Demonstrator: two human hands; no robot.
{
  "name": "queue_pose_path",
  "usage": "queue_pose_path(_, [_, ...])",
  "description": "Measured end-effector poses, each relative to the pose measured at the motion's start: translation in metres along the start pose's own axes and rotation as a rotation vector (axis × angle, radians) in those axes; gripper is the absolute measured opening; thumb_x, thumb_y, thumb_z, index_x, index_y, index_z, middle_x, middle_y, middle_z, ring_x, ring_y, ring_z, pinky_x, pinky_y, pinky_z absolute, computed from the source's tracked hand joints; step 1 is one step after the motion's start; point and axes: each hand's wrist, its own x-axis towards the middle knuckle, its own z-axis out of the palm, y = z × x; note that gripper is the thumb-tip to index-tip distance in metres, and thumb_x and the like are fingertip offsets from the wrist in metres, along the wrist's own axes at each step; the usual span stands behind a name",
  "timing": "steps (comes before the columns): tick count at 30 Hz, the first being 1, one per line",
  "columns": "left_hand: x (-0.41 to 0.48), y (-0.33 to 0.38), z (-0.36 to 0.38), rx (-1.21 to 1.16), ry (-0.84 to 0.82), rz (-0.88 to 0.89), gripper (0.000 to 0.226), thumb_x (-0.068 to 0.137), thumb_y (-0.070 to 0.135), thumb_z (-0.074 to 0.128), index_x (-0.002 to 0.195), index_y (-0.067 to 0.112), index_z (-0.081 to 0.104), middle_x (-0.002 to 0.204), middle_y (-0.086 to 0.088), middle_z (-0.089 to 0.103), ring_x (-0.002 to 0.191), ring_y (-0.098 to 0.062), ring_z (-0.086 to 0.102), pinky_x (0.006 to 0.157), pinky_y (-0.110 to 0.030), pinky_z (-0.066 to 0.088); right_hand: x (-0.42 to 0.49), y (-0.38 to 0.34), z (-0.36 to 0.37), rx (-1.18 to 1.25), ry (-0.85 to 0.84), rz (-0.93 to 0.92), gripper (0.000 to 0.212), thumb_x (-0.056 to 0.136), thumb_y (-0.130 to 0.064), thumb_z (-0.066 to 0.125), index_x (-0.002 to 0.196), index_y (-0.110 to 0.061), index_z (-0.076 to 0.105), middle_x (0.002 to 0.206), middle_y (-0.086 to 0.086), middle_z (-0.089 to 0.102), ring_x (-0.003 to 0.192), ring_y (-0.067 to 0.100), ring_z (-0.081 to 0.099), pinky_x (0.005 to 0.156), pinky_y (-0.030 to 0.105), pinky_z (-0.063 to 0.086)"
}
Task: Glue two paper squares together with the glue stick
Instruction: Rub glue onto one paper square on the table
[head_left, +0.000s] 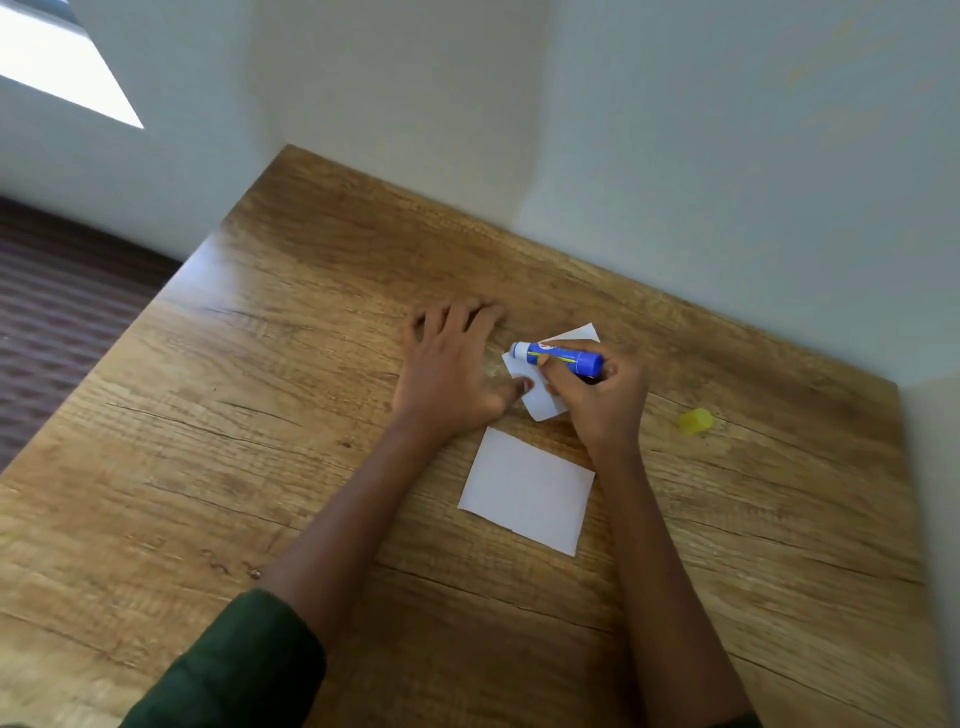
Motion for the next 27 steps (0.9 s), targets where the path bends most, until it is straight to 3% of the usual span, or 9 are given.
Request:
queue_pose_path(4, [-0.0001, -0.0007, -0.0010, 0.005, -0.008, 0.007, 0.077, 0.066, 0.066, 0.058, 0.131, 0.027, 0.046, 0.136, 0.004, 0.045, 0.125, -0.020, 0.037, 0.106, -0.040, 0.020, -0.0015, -0.0011, 0.0003, -0.017, -0.059, -0.032, 0.017, 0.075, -0.006, 0.073, 0.083, -0.020, 0.072, 0.067, -0.008, 0.067, 0.059, 0.010, 0.059, 0.052, 0.022, 0.047])
queue_pose_path(6, [0.0003, -0.0013, -0.0006, 0.016, -0.022, 0.011, 0.076, 0.067, 0.067, 0.057, 0.131, 0.028, 0.045, 0.136, 0.004, 0.044, 0.126, -0.021, 0.037, 0.106, -0.041, 0.020, -0.0018, -0.0014, 0.0008, -0.027, -0.067, -0.046, 0.017, 0.074, -0.004, 0.073, 0.082, -0.019, 0.072, 0.066, -0.007, 0.066, 0.059, 0.008, 0.057, 0.051, 0.016, 0.044])
queue_pose_path(12, [0.0004, -0.0014, -0.0006, 0.034, -0.022, 0.018, 0.071, 0.067, 0.068, 0.051, 0.130, 0.035, 0.046, 0.136, 0.005, 0.044, 0.125, -0.020, 0.037, 0.106, -0.042, 0.022, -0.0012, 0.0022, 0.0019, -0.066, -0.066, -0.094, 0.010, 0.072, -0.008, 0.073, 0.081, -0.011, 0.075, 0.070, 0.010, 0.071, 0.059, 0.023, 0.060, 0.051, 0.027, 0.045])
queue_pose_path(15, [0.0006, -0.0012, -0.0003, 0.040, -0.029, 0.018, 0.072, 0.067, 0.069, 0.050, 0.130, 0.035, 0.047, 0.136, 0.005, 0.044, 0.126, -0.020, 0.037, 0.105, -0.042, 0.022, -0.0014, 0.0035, 0.0008, -0.093, -0.071, -0.112, 0.016, 0.071, -0.017, 0.072, 0.084, -0.009, 0.075, 0.070, 0.005, 0.071, 0.059, 0.015, 0.060, 0.050, 0.018, 0.045])
queue_pose_path(19, [0.0004, -0.0012, -0.0002, 0.038, -0.017, 0.023, 0.071, 0.067, 0.068, 0.053, 0.129, 0.034, 0.047, 0.135, 0.005, 0.045, 0.125, -0.020, 0.037, 0.105, -0.041, 0.022, -0.0005, 0.0030, -0.0011, -0.103, -0.064, -0.113, 0.013, 0.073, -0.010, 0.075, 0.085, -0.008, 0.075, 0.067, -0.004, 0.067, 0.059, 0.005, 0.059, 0.050, 0.009, 0.041])
queue_pose_path(23, [0.0000, 0.0001, -0.0006, 0.036, -0.012, 0.017, 0.070, 0.066, 0.067, 0.056, 0.128, 0.036, 0.047, 0.134, 0.007, 0.045, 0.124, -0.019, 0.038, 0.105, -0.040, 0.022, 0.0011, 0.0021, -0.0026, -0.119, -0.051, -0.073, 0.014, 0.073, -0.011, 0.077, 0.085, -0.016, 0.074, 0.064, -0.019, 0.061, 0.058, -0.001, 0.057, 0.049, 0.012, 0.043])
queue_pose_path(27, [0.0004, -0.0002, -0.0008, 0.037, -0.020, 0.011, 0.071, 0.065, 0.065, 0.057, 0.129, 0.036, 0.047, 0.136, 0.007, 0.044, 0.125, -0.019, 0.037, 0.105, -0.041, 0.021, 0.0031, 0.0010, -0.0052, -0.118, -0.033, -0.051, 0.011, 0.072, -0.010, 0.075, 0.084, -0.011, 0.075, 0.065, -0.002, 0.067, 0.059, 0.008, 0.057, 0.050, 0.016, 0.042])
